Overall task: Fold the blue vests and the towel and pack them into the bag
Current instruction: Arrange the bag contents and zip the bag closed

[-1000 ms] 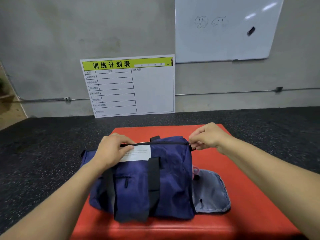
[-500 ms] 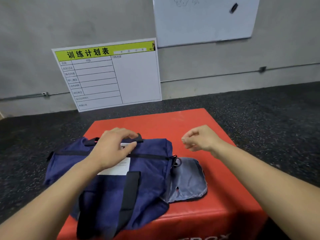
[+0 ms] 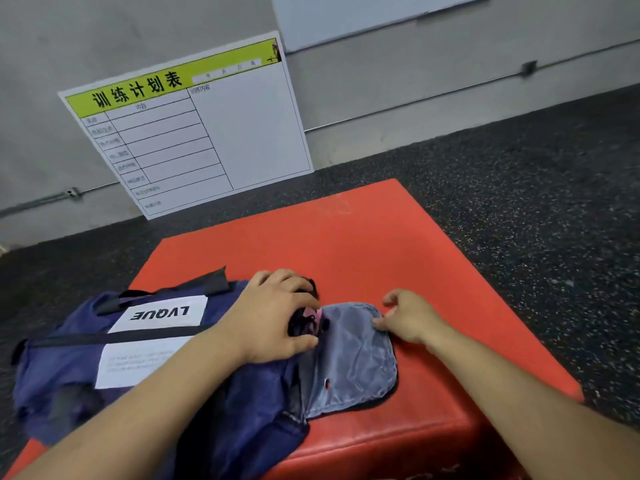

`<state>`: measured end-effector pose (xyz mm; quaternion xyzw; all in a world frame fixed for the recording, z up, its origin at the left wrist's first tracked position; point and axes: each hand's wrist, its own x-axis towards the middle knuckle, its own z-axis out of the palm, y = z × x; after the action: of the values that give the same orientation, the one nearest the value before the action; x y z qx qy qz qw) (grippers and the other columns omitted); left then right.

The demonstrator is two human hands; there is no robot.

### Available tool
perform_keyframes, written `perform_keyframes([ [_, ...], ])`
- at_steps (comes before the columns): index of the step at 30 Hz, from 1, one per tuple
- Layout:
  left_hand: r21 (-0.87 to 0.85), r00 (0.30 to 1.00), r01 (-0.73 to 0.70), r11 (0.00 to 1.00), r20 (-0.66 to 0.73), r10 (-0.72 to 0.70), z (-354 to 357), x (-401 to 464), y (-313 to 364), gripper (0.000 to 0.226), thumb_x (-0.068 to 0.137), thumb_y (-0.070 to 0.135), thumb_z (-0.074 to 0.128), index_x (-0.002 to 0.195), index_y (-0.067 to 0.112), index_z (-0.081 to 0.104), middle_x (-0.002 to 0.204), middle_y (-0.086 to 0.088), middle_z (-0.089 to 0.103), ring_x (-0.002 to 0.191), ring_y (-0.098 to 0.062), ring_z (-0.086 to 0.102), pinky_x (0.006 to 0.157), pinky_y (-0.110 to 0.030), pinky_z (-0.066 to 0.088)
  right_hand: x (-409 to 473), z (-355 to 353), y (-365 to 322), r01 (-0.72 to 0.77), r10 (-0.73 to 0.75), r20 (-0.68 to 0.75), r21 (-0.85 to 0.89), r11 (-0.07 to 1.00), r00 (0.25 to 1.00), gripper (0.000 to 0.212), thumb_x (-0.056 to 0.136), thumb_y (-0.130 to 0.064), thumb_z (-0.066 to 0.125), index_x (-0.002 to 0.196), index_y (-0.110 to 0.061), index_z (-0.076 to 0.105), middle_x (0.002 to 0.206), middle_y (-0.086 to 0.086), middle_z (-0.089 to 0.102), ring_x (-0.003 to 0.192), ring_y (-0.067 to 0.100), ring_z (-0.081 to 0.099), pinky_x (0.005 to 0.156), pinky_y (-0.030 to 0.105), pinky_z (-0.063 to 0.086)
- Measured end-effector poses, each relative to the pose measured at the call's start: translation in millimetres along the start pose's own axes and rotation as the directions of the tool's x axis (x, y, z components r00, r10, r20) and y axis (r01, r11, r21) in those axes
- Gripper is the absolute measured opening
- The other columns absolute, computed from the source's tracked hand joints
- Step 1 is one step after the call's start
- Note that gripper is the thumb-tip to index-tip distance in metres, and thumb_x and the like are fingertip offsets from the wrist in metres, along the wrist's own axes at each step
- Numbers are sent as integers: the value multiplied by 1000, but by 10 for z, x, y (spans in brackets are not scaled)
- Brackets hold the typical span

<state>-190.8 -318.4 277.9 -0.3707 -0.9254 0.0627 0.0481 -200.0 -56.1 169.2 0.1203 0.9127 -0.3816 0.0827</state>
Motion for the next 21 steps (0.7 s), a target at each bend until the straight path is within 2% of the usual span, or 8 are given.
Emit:
perform_keyframes([
  [2, 1, 999, 2, 1000, -42, -2, 18, -9, -21, 46, 71, 61, 60, 111, 41, 69, 124, 17, 58, 127, -14, 47, 102, -41, 35, 57, 13, -25, -34, 25, 98, 91, 995, 995, 24, 81, -28, 84, 93, -19, 66, 85, 4, 62, 75, 20, 60, 66, 27, 44],
  [5, -44, 995, 33, 998, -96, -38, 8, -76, -87, 39, 70, 56, 56, 102, 39, 70, 118, 15, 60, 125, -15, 51, 98, -42, 41, 131, 68, -88, -7, 11, 199, -20, 1000, 980, 36, 80, -32, 83, 65, -13, 56, 63, 3, 53, 60, 22, 49, 56, 28, 38],
  [8, -85, 990, 68, 994, -119, -77, -54, -98, -192, 41, 70, 48, 56, 105, 33, 71, 123, 12, 59, 127, -16, 50, 99, -42, 44, 173, 61, -110, 41, -2, 258, -144, 989, 966, 36, 80, -42, 79, 95, -9, 76, 98, 7, 75, 93, 26, 70, 83, 33, 58],
  [10, -144, 982, 85, 986, -157, -108, -105, -142, -258, 42, 72, 43, 54, 107, 28, 72, 124, 11, 59, 126, -15, 50, 102, -37, 45, 146, 25, -146, 75, -27, 296, -152, 986, 955, 29, 89, -35, 70, 99, -8, 75, 102, 13, 75, 90, 27, 70, 80, 33, 58],
  [13, -250, 964, 127, 960, -195, -178, -162, -260, -302, 44, 75, 40, 51, 111, 28, 72, 130, 12, 56, 130, -10, 47, 108, -29, 38, 106, 1, -215, 5, -81, 325, 228, 974, 942, 18, 98, -21, 58, 84, -10, 62, 71, 16, 67, 65, 25, 64, 59, 33, 57],
  [16, -307, 959, 159, 939, -177, -220, -168, -360, -304, 46, 76, 40, 50, 116, 31, 71, 141, 8, 48, 135, -10, 41, 113, -23, 27, 8, -40, -389, -36, -206, 294, 648, 760, 933, 9, 99, -11, 59, 92, -14, 54, 57, 7, 63, 50, 16, 63, 49, 28, 58],
  [18, -369, 947, 221, 903, -138, -288, -192, -398, -285, 51, 76, 44, 46, 121, 36, 69, 148, 9, 42, 138, -6, 38, 113, -23, 27, -55, -17, -549, -29, -279, 250, 790, 612, 927, 13, 96, -5, 64, 97, -15, 57, 65, 6, 66, 52, 13, 62, 51, 27, 59],
  [21, -319, 913, 347, 882, -100, -395, -205, -395, -205, 54, 75, 53, 37, 118, 40, 66, 150, 11, 41, 138, -7, 41, 108, -27, 37, -87, 160, -739, -28, -349, 255, 840, 542, 902, 12, 93, -4, 69, 97, -15, 65, 84, 8, 71, 64, 11, 66, 66, 27, 62],
])
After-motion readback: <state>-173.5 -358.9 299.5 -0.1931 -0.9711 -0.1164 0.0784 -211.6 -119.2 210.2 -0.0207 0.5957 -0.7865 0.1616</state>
